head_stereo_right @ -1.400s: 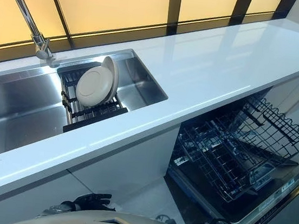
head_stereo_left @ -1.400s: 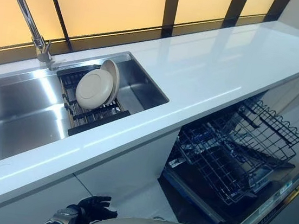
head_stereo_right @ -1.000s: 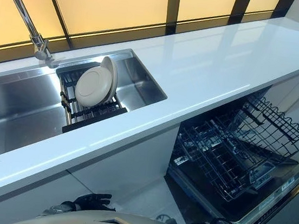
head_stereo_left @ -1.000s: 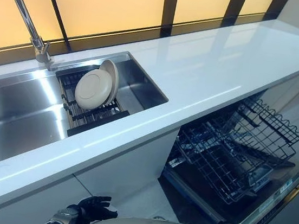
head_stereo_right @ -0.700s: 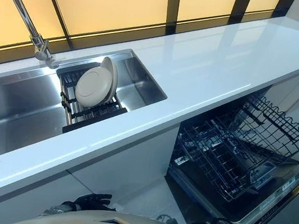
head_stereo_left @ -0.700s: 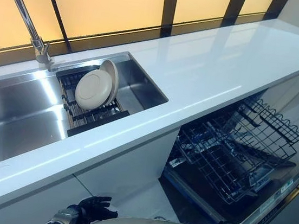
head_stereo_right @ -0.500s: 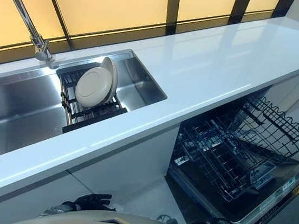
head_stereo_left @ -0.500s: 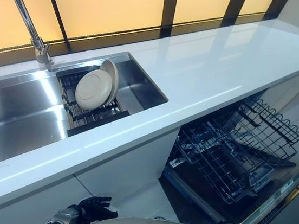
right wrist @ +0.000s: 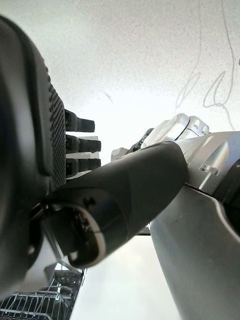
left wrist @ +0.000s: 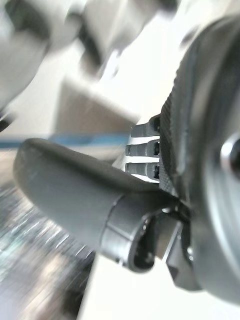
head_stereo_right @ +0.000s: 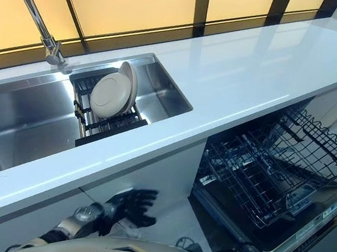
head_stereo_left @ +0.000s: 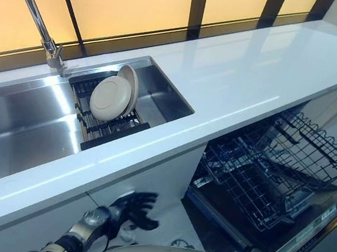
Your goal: Pick up plates and place into dishwasher.
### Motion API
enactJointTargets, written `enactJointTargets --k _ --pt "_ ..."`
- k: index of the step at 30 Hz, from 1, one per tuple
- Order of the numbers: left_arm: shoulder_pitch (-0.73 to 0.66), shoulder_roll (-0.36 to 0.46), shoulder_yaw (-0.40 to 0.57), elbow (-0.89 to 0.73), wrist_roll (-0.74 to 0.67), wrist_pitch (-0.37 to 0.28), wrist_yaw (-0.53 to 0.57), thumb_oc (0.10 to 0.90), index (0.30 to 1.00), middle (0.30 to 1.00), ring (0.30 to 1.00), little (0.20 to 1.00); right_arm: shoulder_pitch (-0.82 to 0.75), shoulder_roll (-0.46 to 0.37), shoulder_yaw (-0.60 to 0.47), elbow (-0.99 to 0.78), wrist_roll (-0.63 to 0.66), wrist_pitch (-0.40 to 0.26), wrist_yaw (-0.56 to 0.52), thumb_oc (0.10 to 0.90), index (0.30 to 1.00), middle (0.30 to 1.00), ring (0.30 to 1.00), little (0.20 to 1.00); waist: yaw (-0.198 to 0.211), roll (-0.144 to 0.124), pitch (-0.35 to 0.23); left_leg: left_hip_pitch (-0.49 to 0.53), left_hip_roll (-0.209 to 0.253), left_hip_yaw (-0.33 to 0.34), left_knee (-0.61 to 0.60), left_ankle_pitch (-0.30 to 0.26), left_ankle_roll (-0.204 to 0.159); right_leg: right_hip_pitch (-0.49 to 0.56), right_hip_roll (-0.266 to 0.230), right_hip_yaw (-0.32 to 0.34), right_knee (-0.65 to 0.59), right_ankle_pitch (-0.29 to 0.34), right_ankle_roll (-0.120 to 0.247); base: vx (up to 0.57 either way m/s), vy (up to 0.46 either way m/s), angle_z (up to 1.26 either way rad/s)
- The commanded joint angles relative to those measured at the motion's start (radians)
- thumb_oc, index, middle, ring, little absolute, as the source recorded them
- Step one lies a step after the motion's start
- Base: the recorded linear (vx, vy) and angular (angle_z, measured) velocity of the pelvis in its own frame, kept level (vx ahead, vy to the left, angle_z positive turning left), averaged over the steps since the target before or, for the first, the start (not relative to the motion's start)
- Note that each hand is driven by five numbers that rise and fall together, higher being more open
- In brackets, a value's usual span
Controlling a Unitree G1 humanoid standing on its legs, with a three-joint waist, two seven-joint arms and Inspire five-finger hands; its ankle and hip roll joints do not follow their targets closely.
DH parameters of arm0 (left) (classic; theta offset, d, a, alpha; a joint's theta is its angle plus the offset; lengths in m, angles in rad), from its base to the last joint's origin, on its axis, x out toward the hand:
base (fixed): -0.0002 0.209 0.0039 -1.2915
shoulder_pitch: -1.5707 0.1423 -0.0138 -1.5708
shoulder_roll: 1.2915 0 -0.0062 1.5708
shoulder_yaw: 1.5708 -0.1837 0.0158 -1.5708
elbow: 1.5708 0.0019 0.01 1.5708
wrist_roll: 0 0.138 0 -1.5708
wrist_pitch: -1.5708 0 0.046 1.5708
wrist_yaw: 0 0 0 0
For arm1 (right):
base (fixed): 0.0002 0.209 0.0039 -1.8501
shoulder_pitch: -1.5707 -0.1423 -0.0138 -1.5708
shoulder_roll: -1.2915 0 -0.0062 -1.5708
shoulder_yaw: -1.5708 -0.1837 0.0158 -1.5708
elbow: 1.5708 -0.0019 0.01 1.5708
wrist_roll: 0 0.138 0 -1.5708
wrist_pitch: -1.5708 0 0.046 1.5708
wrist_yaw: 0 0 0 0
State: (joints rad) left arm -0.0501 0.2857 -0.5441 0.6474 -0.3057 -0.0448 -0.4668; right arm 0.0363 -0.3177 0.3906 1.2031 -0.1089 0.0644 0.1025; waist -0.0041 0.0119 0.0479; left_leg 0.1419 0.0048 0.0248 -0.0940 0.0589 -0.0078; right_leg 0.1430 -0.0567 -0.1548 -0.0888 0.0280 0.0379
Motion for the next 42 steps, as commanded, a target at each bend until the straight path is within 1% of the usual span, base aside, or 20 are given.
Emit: enactJointTargets --k 1,4,5,9,12,14,16,17,20,21,25,27,28,29,30,33,36,37,40,42 --pt "-0.168 -0.033 -0.054 -0.133 -0.077 -0.001 -0.105 0.8 0.9 0.9 0.9 0.9 -0.122 0.072 0.034 -0.041 0.017 -0.035 0.016 0.8 0.9 0.9 0.9 0.9 -0.005 -0.009 0.028 -0.006 -0.074 0.035 0.007 -0.077 0.019 -0.025 0.031 -0.004 0.043 -0.016 0.04 -0.04 -0.004 -0.02" --pt "-0.207 -0.024 -0.091 -0.3 -0.121 0.056 -0.141 0.8 0.9 0.9 0.9 0.9 -0.119 0.079 0.044 -0.047 0.013 -0.036 0.001 0.8 0.9 0.9 0.9 0.9 -0.012 -0.01 0.034 -0.007 -0.075 0.039 0.007 -0.081 0.024 -0.028 0.03 0.0 0.042 -0.012 0.044 -0.04 -0.008 -0.03" --pt "-0.222 -0.023 -0.1 -0.364 -0.142 0.089 -0.14 0.8 0.9 0.9 0.9 0.9 -0.117 0.082 0.044 -0.046 0.011 -0.04 -0.004 0.8 0.9 0.9 0.9 0.9 -0.014 -0.01 0.035 -0.006 -0.075 0.041 0.007 -0.084 0.026 -0.027 0.03 0.001 0.039 -0.011 0.046 0.0 0.0 0.0" --pt "-0.267 -0.026 -0.131 -0.506 -0.205 0.103 -0.116 0.8 0.9 0.9 0.9 0.9 -0.115 0.097 0.052 -0.035 0.012 -0.053 -0.019 0.8 0.9 0.9 0.9 0.9 -0.018 -0.014 0.033 -0.004 -0.077 0.042 0.007 -0.091 0.031 -0.022 0.029 0.006 0.03 -0.007 0.051 0.0 -0.012 0.02" --pt "-0.297 -0.029 -0.146 -0.6 -0.234 0.068 -0.103 0.8 0.9 0.9 0.9 0.9 -0.116 0.108 0.062 -0.023 0.012 -0.057 -0.03 0.8 0.9 0.9 0.9 0.9 -0.016 -0.016 0.029 -0.003 -0.079 0.039 0.007 -0.093 0.033 -0.019 0.027 0.007 0.026 -0.006 0.053 0.0 0.0 0.0" --pt "-0.323 -0.033 -0.15 -0.678 -0.264 0.028 -0.073 0.8 0.9 0.9 0.9 0.9 -0.119 0.113 0.071 -0.014 0.023 -0.06 -0.038 0.8 0.9 0.9 0.9 0.9 -0.014 -0.017 0.028 -0.004 -0.08 0.035 0.007 -0.093 0.034 -0.017 0.026 0.007 0.022 -0.004 0.053 0.0 0.0 0.0" --pt "-0.347 -0.045 -0.144 -0.755 -0.315 0.004 -0.036 0.8 0.9 0.9 0.9 0.9 -0.125 0.118 0.079 -0.008 0.035 -0.06 -0.044 0.8 0.9 0.9 0.9 0.9 -0.012 -0.018 0.026 -0.004 -0.081 0.031 0.007 -0.095 0.035 -0.015 0.024 0.006 0.019 -0.002 0.053 0.0 0.0 0.0" --pt "-0.361 -0.048 -0.139 -0.794 -0.35 -0.023 -0.012 0.8 0.9 0.9 0.9 0.9 -0.126 0.121 0.084 -0.005 0.04 -0.064 -0.049 0.8 0.9 0.9 0.9 0.9 -0.011 -0.019 0.027 -0.003 -0.082 0.029 0.007 -0.095 0.034 -0.014 0.023 0.005 0.019 -0.001 0.053 0.0 0.0 0.0" --pt "-0.384 -0.077 -0.105 -0.903 -0.438 -0.043 -0.004 0.8 0.9 0.9 0.9 0.9 -0.123 0.126 0.096 -0.011 0.051 -0.064 -0.061 0.8 0.9 0.9 0.9 0.9 -0.007 -0.023 0.027 -0.004 -0.083 0.022 0.007 -0.096 0.034 -0.012 0.018 -0.002 0.019 0.0 0.052 0.0 -0.013 0.06" --pt "-0.392 -0.083 -0.101 -0.928 -0.471 -0.065 0.005 0.8 0.9 0.9 0.9 0.9 -0.122 0.131 0.103 -0.012 0.059 -0.063 -0.068 0.8 0.9 0.9 0.9 0.9 -0.007 -0.024 0.027 -0.004 -0.083 0.021 0.007 -0.096 0.033 -0.012 0.016 -0.003 0.02 0.001 0.052 0.0 -0.013 0.12" --pt "-0.413 -0.101 -0.087 -0.968 -0.525 -0.095 0.037 0.8 0.9 0.9 0.9 0.9 -0.121 0.135 0.109 -0.006 0.059 -0.067 -0.076 0.8 0.9 0.9 0.9 0.9 -0.009 -0.024 0.025 -0.002 -0.086 0.017 0.007 -0.098 0.033 -0.011 0.015 -0.004 0.02 -0.001 0.05 -0.01 -0.008 0.1" --pt "-0.416 -0.113 -0.073 -0.974 -0.606 -0.064 0.043 0.8 0.9 0.9 0.9 0.9 -0.119 0.138 0.111 -0.005 0.054 -0.066 -0.079 0.8 0.9 0.9 0.9 0.9 -0.01 -0.023 0.022 -0.001 -0.087 0.016 0.007 -0.1 0.032 -0.008 0.014 -0.005 0.017 -0.002 0.05 0.0 0.0 0.0" --pt "-0.413 -0.117 -0.066 -0.975 -0.607 -0.082 0.046 0.8 0.9 0.9 0.9 0.9 -0.118 0.137 0.11 -0.006 0.052 -0.066 -0.079 0.8 0.9 0.9 0.9 0.9 -0.01 -0.023 0.02 0.0 -0.086 0.016 0.007 -0.1 0.031 -0.006 0.013 -0.008 0.017 -0.003 0.049 0.0 0.0 0.0" --pt "-0.414 -0.113 -0.061 -0.984 -0.574 -0.13 0.071 0.8 0.9 0.9 0.9 0.9 -0.119 0.138 0.11 -0.006 0.058 -0.064 -0.084 0.8 0.9 0.9 0.9 0.9 -0.009 -0.022 0.017 0.0 -0.087 0.015 0.007 -0.099 0.03 -0.005 0.013 -0.009 0.017 -0.004 0.049 0.0 0.0 0.0" --pt "-0.414 -0.112 -0.06 -0.985 -0.566 -0.135 0.078 0.8 0.9 0.9 0.9 0.9 -0.119 0.139 0.111 -0.007 0.058 -0.063 -0.085 0.8 0.9 0.9 0.9 0.9 -0.009 -0.022 0.016 0.0 -0.087 0.014 0.007 -0.099 0.029 -0.006 0.013 -0.009 0.017 -0.004 0.049 0.0 0.0 0.0" --pt "-0.418 -0.09 -0.041 -0.986 -0.405 -0.212 0.146 0.8 0.9 0.9 0.9 0.9 -0.116 0.138 0.108 -0.006 0.056 -0.063 -0.091 0.8 0.9 0.9 0.9 0.9 -0.005 -0.019 0.01 0.0 -0.087 0.011 0.007 -0.098 0.028 -0.004 0.012 -0.013 0.015 -0.006 0.048 -0.01 -0.001 0.01" --pt "-0.433 -0.043 -0.011 -0.974 -0.152 -0.279 0.261 0.8 0.9 0.9 0.9 0.9 -0.113 0.127 0.1 -0.004 0.05 -0.068 -0.086 0.8 0.9 0.9 0.9 0.9 0.002 -0.017 0.006 -0.001 -0.086 0.006 0.007 -0.099 0.027 -0.002 0.013 -0.017 0.012 -0.009 0.049 -0.01 -0.007 0.01" --pt "-0.437 -0.02 0.005 -0.971 -0.099 -0.28 0.314 0.8 0.9 0.9 0.9 0.9 -0.112 0.126 0.097 -0.003 0.052 -0.071 -0.086 0.8 0.9 0.9 0.9 0.9 0.004 -0.017 0.004 0.001 -0.087 0.004 0.007 -0.1 0.027 0.001 0.014 -0.019 0.011 -0.01 0.049 0.0 -0.018 0.04" --pt "-0.452 0.066 0.094 -0.944 0.029 -0.203 0.424 0.8 0.9 0.9 0.9 0.9 -0.096 0.113 0.085 -0.005 0.046 -0.081 -0.071 0.8 0.9 0.9 0.9 0.9 0.012 -0.014 -0.002 0.002 -0.085 0.002 0.007 -0.097 0.025 0.005 0.016 -0.027 0.013 -0.016 0.046 0.0 -0.002 0.01" --pt "-0.459 0.128 0.171 -0.933 0.08 -0.14 0.457 0.8 0.9 0.9 0.9 0.9 -0.083 0.107 0.074 -0.003 0.034 -0.08 -0.06 0.8 0.9 0.9 0.9 0.9 0.019 -0.012 -0.006 0.003 -0.085 -0.003 0.007 -0.097 0.024 0.009 0.016 -0.031 0.015 -0.021 0.044 0.04 0.014 0.02"
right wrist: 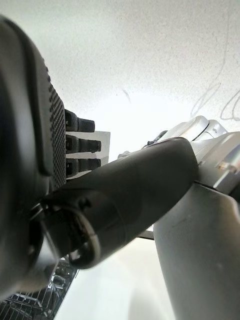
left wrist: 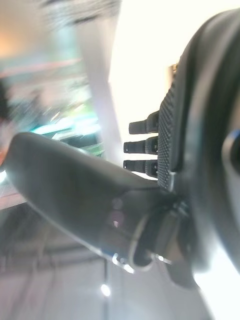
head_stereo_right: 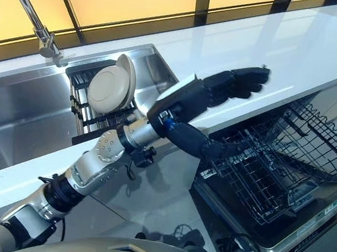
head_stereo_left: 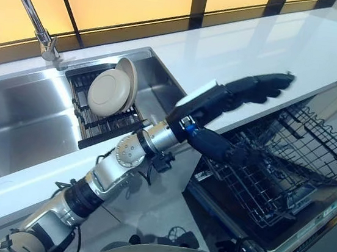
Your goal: Pick up plates and place into dishwasher.
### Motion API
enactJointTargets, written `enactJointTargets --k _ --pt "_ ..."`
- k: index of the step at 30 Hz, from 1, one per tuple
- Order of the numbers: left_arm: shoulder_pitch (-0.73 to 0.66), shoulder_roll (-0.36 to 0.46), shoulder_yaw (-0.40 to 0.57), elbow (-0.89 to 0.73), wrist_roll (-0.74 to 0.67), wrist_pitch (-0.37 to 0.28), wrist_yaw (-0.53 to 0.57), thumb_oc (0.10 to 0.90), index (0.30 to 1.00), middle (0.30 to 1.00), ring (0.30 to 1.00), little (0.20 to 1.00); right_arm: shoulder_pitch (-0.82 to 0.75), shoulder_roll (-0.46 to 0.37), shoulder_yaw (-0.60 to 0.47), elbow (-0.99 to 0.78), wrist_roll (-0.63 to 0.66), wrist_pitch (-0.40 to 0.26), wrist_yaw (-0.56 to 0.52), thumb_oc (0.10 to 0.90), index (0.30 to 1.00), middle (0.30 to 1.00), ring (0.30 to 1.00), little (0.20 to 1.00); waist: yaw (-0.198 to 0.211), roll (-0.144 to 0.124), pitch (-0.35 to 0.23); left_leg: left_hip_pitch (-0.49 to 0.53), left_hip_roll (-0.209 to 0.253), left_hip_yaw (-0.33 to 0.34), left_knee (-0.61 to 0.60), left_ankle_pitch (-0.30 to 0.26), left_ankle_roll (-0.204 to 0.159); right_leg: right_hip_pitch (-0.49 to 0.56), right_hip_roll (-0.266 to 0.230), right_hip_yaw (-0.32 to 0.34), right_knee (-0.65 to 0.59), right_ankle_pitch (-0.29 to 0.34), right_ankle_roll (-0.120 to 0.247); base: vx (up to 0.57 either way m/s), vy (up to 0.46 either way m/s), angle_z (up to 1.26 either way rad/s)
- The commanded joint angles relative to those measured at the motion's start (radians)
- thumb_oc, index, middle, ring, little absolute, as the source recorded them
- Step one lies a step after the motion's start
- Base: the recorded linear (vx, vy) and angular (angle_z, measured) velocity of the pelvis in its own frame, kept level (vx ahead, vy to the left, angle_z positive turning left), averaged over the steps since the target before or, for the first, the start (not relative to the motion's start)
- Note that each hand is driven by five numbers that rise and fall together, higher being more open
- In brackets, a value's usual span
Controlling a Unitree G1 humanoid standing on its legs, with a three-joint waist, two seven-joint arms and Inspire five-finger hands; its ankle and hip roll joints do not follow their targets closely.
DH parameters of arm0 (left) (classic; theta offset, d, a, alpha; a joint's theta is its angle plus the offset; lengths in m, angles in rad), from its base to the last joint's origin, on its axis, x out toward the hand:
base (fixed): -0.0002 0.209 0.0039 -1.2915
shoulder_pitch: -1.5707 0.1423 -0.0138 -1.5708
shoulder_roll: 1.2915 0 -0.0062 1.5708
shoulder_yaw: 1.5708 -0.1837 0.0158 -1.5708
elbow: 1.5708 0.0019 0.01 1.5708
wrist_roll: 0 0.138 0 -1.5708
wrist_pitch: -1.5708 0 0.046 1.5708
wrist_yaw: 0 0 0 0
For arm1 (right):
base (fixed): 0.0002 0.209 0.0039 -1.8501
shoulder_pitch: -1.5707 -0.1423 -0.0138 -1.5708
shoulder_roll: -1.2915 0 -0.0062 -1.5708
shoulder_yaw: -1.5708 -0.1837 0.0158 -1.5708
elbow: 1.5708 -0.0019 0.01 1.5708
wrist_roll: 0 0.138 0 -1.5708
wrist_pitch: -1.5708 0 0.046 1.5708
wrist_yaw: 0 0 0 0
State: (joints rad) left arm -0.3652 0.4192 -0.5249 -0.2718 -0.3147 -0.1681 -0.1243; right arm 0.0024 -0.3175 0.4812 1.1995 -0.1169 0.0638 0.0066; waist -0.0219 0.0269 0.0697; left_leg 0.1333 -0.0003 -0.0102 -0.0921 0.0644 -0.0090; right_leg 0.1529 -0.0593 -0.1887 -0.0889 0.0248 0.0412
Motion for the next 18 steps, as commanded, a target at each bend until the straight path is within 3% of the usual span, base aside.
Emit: enactJointTargets --k 1,7,12,18 --pt "-0.146 0.033 0.19 -0.009 0.118 0.015 0.133 0.8 0.9 0.9 0.9 0.9 -0.044 0.102 -0.021 0.006 0.034 -0.079 0.043 0.8 0.9 0.9 0.9 0.9 0.04 -0.026 -0.03 0.013 -0.08 0.03 0.005 -0.102 0.024 0.002 0.019 0.0 0.016 -0.021 0.04 0.05 0.02 0.09" --pt "-0.186 0.242 0.353 0.105 0.142 0.137 0.254 0.8 0.9 0.9 0.9 0.9 -0.025 0.07 -0.031 0.0 0.027 -0.069 0.075 0.8 0.9 0.9 0.9 0.9 0.048 -0.015 -0.042 0.014 -0.082 0.022 0.005 -0.097 0.02 0.008 0.022 -0.005 0.023 -0.036 0.032 0.04 0.028 0.08" --pt "-0.208 0.382 0.404 0.342 0.215 0.145 0.371 0.8 0.9 0.9 0.9 0.9 -0.015 0.049 -0.027 -0.038 0.019 -0.041 0.086 0.8 0.9 0.9 0.9 0.9 0.042 -0.004 -0.044 0.013 -0.081 0.026 0.005 -0.09 0.018 0.005 0.021 -0.004 0.034 -0.042 0.029 0.02 0.028 0.04" --pt "-0.278 0.511 0.372 0.577 0.241 0.134 0.421 0.8 0.9 0.9 0.9 0.9 -0.009 0.021 -0.019 -0.098 0.033 0.009 0.093 0.8 0.9 0.9 0.9 0.9 0.026 0.004 -0.044 0.015 -0.079 0.043 0.005 -0.086 0.019 0.0 0.021 0.006 0.046 -0.046 0.028 0.03 0.024 0.0"
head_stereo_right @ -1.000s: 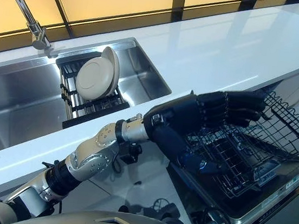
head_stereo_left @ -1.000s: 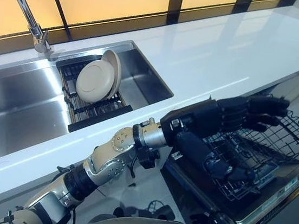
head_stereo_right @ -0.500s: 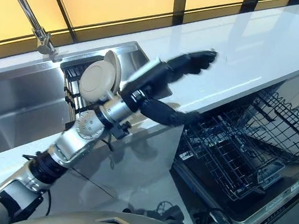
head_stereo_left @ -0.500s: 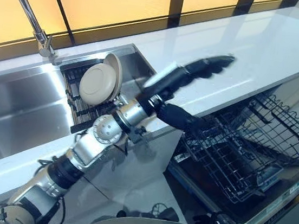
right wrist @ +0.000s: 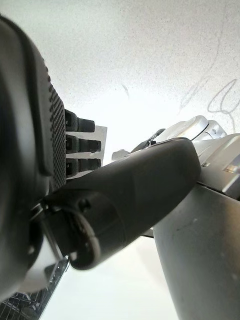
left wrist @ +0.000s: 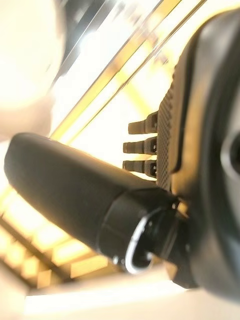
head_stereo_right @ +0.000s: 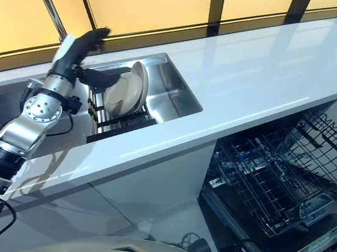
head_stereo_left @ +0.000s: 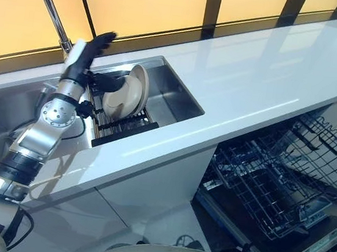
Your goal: Pick up plates and place into dishwasher.
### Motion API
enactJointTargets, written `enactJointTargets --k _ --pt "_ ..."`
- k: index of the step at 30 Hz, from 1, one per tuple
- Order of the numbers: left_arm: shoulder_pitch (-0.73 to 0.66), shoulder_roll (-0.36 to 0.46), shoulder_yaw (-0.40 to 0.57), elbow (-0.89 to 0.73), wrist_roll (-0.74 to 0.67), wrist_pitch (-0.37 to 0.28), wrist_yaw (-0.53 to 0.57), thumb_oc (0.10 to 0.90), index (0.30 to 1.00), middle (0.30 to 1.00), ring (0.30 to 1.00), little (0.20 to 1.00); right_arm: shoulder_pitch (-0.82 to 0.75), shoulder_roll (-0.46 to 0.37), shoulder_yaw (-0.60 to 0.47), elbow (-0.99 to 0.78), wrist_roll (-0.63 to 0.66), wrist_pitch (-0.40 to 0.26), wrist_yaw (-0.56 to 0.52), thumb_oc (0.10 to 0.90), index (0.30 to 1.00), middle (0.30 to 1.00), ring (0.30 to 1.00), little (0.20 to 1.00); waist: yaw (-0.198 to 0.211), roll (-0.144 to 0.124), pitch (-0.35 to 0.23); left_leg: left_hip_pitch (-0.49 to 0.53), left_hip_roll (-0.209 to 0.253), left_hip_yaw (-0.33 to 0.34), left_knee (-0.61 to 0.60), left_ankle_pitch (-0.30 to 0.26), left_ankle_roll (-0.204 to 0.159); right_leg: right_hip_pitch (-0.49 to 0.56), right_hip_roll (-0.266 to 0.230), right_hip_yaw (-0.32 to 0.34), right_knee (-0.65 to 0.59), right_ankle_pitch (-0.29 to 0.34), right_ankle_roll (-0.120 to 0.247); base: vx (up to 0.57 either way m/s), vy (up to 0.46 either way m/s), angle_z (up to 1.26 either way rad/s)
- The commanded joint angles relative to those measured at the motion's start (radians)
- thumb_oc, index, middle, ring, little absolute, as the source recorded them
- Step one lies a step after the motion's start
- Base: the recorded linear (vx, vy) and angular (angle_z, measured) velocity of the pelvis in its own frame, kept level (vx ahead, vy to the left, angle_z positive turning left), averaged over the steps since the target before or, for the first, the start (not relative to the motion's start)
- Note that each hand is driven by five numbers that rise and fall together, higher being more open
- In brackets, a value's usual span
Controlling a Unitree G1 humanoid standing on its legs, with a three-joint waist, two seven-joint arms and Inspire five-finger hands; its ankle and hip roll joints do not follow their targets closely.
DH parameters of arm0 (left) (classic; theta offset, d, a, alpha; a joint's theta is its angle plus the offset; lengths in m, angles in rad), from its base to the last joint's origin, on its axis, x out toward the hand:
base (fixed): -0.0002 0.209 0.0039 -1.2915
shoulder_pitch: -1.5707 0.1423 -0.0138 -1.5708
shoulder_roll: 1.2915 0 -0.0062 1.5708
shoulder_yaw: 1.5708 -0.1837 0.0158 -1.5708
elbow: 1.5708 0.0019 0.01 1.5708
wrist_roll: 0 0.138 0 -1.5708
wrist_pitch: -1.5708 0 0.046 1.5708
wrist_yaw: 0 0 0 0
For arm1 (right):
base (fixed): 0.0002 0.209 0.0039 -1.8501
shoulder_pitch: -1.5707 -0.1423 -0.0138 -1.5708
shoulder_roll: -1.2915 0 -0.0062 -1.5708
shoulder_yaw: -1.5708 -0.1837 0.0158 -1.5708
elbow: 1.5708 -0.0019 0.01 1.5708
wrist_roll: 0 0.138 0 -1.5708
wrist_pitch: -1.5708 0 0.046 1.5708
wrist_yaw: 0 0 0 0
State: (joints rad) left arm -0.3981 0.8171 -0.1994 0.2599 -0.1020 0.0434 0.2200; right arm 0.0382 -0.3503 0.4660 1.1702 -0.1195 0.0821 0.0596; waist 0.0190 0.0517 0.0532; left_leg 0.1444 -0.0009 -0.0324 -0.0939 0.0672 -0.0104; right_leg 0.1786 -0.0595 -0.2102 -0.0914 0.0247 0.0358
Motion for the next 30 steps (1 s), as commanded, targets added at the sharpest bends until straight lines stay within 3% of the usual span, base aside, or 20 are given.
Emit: enactJointTargets --k 1,6,10,18,25,30 --pt "-0.251 0.119 0.045 0.067 0.013 -0.071 0.059 0.8 0.9 0.9 0.9 0.9 -0.043 0.049 -0.003 -0.077 0.036 -0.001 0.042 0.8 0.9 0.9 0.9 0.9 -0.017 -0.02 -0.026 0.004 -0.079 0.068 0.007 -0.089 0.021 -0.027 0.022 0.031 0.049 -0.046 0.034 0.0 0.0 0.0" --pt "-0.254 0.105 0.03 0.086 -0.066 -0.057 -0.02 0.8 0.9 0.9 0.9 0.9 -0.034 0.04 -0.004 -0.1 0.034 0.013 0.047 0.8 0.9 0.9 0.9 0.9 -0.031 -0.02 -0.018 0.009 -0.079 0.077 0.007 -0.091 0.024 -0.031 0.026 0.047 0.056 -0.048 0.035 0.02 0.016 0.03" --pt "-0.223 0.071 0.048 0.012 -0.04 -0.069 -0.049 0.8 0.9 0.9 0.9 0.9 -0.026 0.044 -0.019 -0.103 0.028 0.008 0.043 0.8 0.9 0.9 0.9 0.9 -0.037 -0.022 -0.014 0.009 -0.078 0.084 0.007 -0.093 0.025 -0.034 0.029 0.055 0.057 -0.048 0.036 0.0 0.0 0.0" --pt "-0.121 0.001 0.076 -0.173 -0.006 -0.007 -0.131 0.8 0.9 0.9 0.9 0.9 -0.02 0.052 -0.039 -0.102 0.011 -0.007 0.037 0.8 0.9 0.9 0.9 0.9 -0.034 -0.027 -0.001 0.01 -0.076 0.089 0.007 -0.095 0.026 -0.036 0.031 0.063 0.057 -0.046 0.038 0.0 -0.002 -0.07" --pt "-0.12 -0.024 0.045 -0.201 -0.02 0.037 -0.177 0.8 0.9 0.9 0.9 0.9 -0.034 0.058 -0.038 -0.073 0.009 -0.028 0.033 0.8 0.9 0.9 0.9 0.9 -0.031 -0.024 0.004 0.008 -0.076 0.09 0.007 -0.093 0.027 -0.038 0.028 0.059 0.061 -0.047 0.039 0.0 -0.001 -0.01" --pt "-0.099 -0.034 0.029 -0.196 0.093 0.102 -0.209 0.8 0.9 0.9 0.9 0.9 -0.044 0.066 -0.042 -0.048 0.003 -0.042 0.029 0.8 0.9 0.9 0.9 0.9 -0.027 -0.02 0.005 0.009 -0.076 0.092 0.007 -0.094 0.027 -0.036 0.027 0.058 0.059 -0.047 0.041 0.0 0.0 0.0"
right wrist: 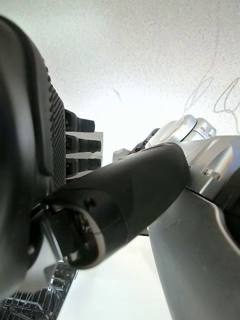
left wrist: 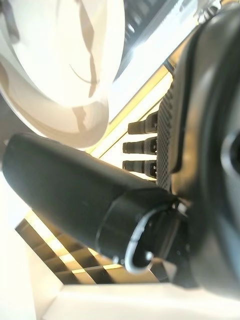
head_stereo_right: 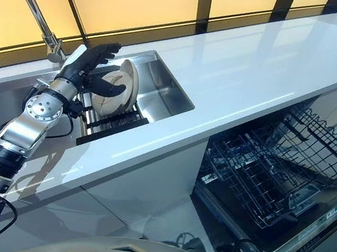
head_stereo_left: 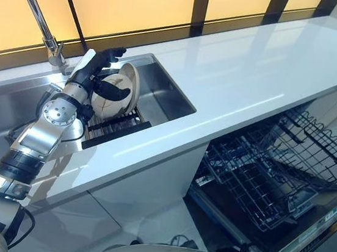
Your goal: Pick up plates and place into dishwasher.
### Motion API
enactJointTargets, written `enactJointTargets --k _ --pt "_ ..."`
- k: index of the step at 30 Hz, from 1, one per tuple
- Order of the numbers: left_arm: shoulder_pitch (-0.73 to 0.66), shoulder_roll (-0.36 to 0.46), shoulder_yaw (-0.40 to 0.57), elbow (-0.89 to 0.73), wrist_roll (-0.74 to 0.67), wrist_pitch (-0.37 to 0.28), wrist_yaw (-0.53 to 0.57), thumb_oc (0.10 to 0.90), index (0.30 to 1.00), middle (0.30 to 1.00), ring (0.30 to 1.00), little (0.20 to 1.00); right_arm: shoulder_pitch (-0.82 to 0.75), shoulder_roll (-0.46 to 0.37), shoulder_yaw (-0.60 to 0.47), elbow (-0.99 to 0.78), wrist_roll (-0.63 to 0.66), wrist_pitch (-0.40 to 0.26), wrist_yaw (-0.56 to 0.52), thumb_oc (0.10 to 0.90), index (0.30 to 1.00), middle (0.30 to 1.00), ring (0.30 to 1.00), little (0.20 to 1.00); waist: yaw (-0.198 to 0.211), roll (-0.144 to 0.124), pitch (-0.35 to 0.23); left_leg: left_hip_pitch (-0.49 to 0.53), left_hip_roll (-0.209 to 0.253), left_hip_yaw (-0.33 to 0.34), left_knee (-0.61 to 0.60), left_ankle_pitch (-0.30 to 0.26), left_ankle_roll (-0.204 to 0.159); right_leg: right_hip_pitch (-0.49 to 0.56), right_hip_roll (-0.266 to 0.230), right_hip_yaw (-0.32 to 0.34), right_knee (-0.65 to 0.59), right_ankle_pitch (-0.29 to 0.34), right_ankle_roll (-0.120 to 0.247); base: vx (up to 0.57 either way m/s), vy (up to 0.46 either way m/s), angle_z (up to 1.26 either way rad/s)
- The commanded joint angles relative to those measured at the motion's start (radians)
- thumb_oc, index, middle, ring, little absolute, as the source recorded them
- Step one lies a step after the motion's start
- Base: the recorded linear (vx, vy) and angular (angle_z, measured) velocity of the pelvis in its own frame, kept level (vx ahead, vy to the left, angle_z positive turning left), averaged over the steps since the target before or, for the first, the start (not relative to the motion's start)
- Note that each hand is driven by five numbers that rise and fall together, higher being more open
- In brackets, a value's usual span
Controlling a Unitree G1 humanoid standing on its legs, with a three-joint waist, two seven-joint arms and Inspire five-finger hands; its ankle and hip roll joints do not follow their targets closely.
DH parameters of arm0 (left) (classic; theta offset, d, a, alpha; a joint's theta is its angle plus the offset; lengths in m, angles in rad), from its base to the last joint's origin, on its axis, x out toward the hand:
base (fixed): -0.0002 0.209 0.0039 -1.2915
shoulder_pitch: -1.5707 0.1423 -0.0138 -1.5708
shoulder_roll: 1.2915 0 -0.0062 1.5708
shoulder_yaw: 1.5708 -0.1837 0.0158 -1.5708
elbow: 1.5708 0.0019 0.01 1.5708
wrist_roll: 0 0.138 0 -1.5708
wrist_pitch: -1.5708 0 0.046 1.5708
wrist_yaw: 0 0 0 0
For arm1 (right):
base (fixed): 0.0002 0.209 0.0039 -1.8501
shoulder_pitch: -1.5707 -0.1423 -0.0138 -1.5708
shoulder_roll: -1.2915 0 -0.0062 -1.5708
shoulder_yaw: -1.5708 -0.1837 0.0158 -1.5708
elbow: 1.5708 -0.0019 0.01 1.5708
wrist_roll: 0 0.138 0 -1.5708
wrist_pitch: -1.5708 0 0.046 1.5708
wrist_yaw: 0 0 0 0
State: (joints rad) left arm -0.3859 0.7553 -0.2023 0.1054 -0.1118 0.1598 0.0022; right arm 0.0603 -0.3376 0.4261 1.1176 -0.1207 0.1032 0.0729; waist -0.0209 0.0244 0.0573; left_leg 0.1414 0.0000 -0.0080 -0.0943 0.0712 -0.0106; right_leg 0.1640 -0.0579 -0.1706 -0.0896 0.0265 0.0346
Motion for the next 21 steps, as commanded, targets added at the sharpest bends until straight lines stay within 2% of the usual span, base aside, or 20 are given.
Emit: enactJointTargets --k 1,7,10,17,21 --pt "-0.109 0.031 0.028 -0.037 0.124 0.001 0.001 0.8 0.9 0.9 0.9 0.9 -0.068 0.053 -0.003 0.008 0.006 -0.064 0.015 0.8 0.9 0.9 0.9 0.9 0.014 0.007 0.001 0.011 -0.077 0.067 0.007 -0.097 0.027 -0.022 0.025 0.017 0.057 -0.048 0.043 0.0 0.0 0.0" --pt "-0.101 0.062 0.008 -0.011 0.26 0.064 0.021 0.8 0.9 0.9 0.9 0.9 -0.077 0.052 -0.014 0.036 0.016 -0.076 0.008 0.8 0.9 0.9 0.9 0.9 0.021 0.01 0.003 0.01 -0.079 0.065 0.007 -0.096 0.026 -0.02 0.024 0.012 0.052 -0.048 0.044 0.0 0.0 0.0" --pt "-0.09 0.073 0.017 -0.021 0.248 0.081 0.025 0.8 0.9 0.9 0.9 0.9 -0.071 0.052 -0.021 0.044 0.014 -0.083 0.004 0.8 0.9 0.9 0.9 0.9 0.024 0.01 0.005 0.009 -0.078 0.067 0.007 -0.094 0.024 -0.019 0.023 0.007 0.05 -0.047 0.044 0.0 0.0 0.0" --pt "-0.057 0.036 0.027 -0.061 0.237 0.103 0.042 0.8 0.9 0.9 0.9 0.9 -0.075 0.052 -0.028 0.053 0.007 -0.096 0.003 0.8 0.9 0.9 0.9 0.9 0.03 0.012 0.015 0.008 -0.079 0.06 0.007 -0.092 0.023 -0.018 0.023 0.005 0.05 -0.046 0.043 0.0 0.0 0.0" --pt "-0.047 0.012 0.014 -0.057 0.263 0.086 0.089 0.8 0.9 0.9 0.9 0.9 -0.082 0.055 -0.027 0.062 0.005 -0.1 0.006 0.8 0.9 0.9 0.9 0.9 0.031 0.013 0.016 0.009 -0.079 0.058 0.007 -0.093 0.022 -0.016 0.024 0.005 0.049 -0.046 0.044 0.0 0.0 0.0"
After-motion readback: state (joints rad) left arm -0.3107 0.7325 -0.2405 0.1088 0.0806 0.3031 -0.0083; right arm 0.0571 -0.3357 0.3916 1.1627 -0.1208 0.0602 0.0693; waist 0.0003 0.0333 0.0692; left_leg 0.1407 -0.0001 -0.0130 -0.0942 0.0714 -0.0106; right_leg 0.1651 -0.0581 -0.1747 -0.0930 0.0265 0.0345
